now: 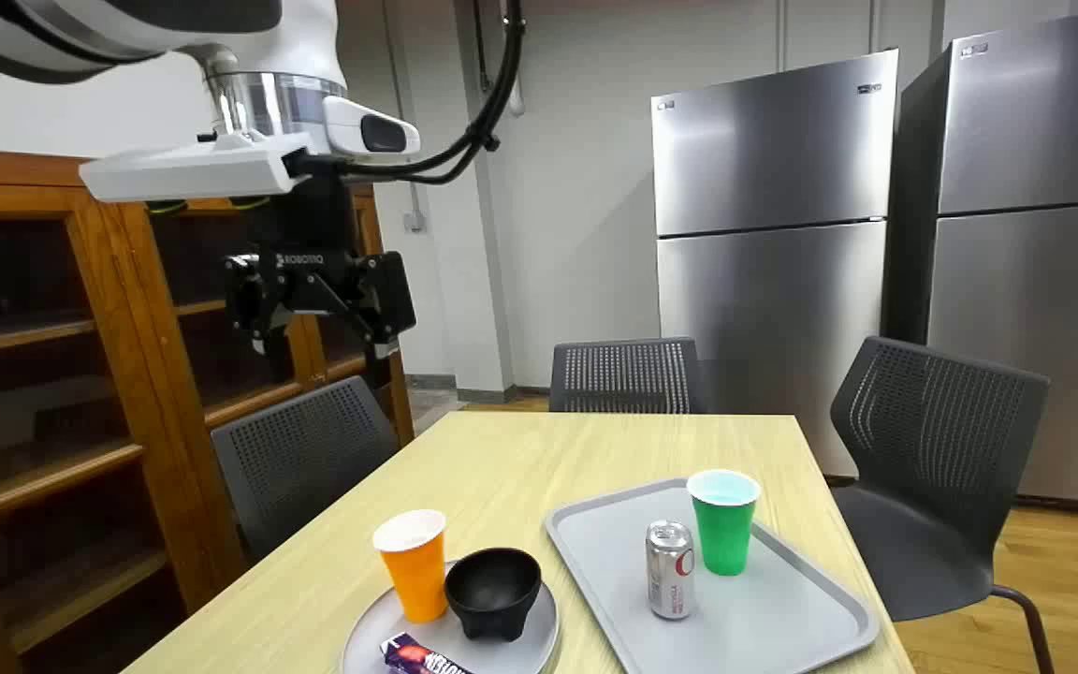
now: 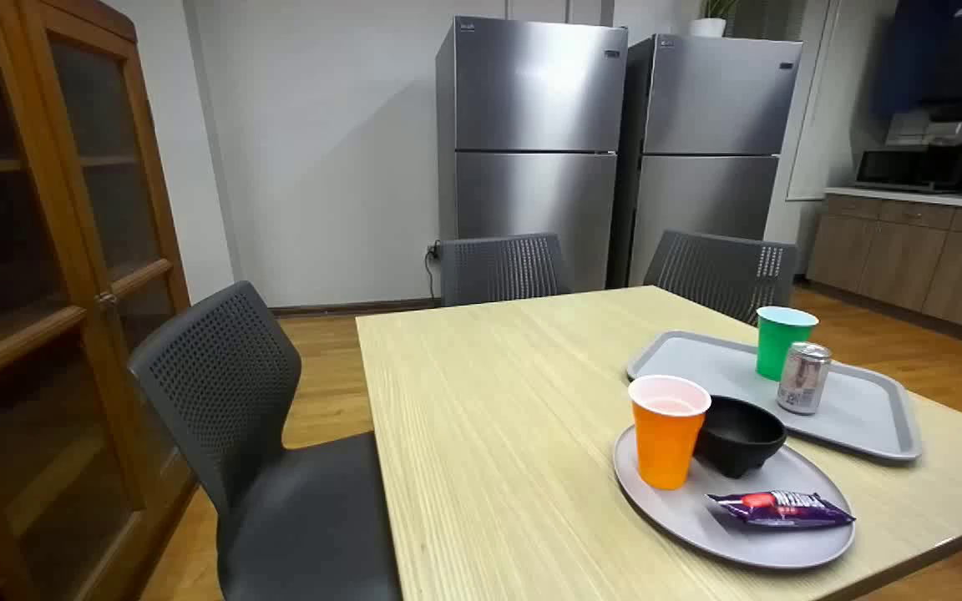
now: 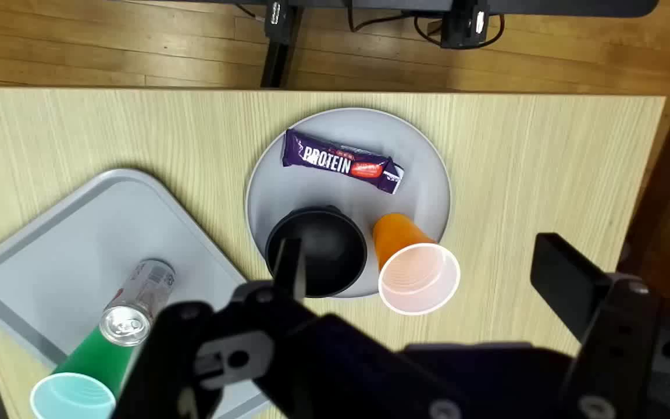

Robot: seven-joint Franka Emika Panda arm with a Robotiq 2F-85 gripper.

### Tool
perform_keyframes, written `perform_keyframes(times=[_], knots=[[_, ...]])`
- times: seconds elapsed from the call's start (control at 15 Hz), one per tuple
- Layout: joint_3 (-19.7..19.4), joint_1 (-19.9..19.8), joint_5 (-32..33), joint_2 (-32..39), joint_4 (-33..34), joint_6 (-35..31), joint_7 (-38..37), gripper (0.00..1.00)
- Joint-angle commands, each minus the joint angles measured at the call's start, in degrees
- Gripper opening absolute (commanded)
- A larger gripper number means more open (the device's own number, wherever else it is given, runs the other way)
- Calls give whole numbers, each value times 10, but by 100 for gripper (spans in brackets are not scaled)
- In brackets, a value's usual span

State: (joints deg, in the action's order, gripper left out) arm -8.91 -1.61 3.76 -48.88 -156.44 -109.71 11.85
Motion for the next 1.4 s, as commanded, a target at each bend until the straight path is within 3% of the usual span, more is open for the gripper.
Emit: perform_keyframes(times=[0.0,0.27,0.73,1.33], knots=[[3,-3,-3,2,1,1,2,100],[3,-3,-3,2,1,1,2,100],[28,16,-26,50,-26,-121,-29,100],[65,76,-50,241,-3,-342,-19,100]])
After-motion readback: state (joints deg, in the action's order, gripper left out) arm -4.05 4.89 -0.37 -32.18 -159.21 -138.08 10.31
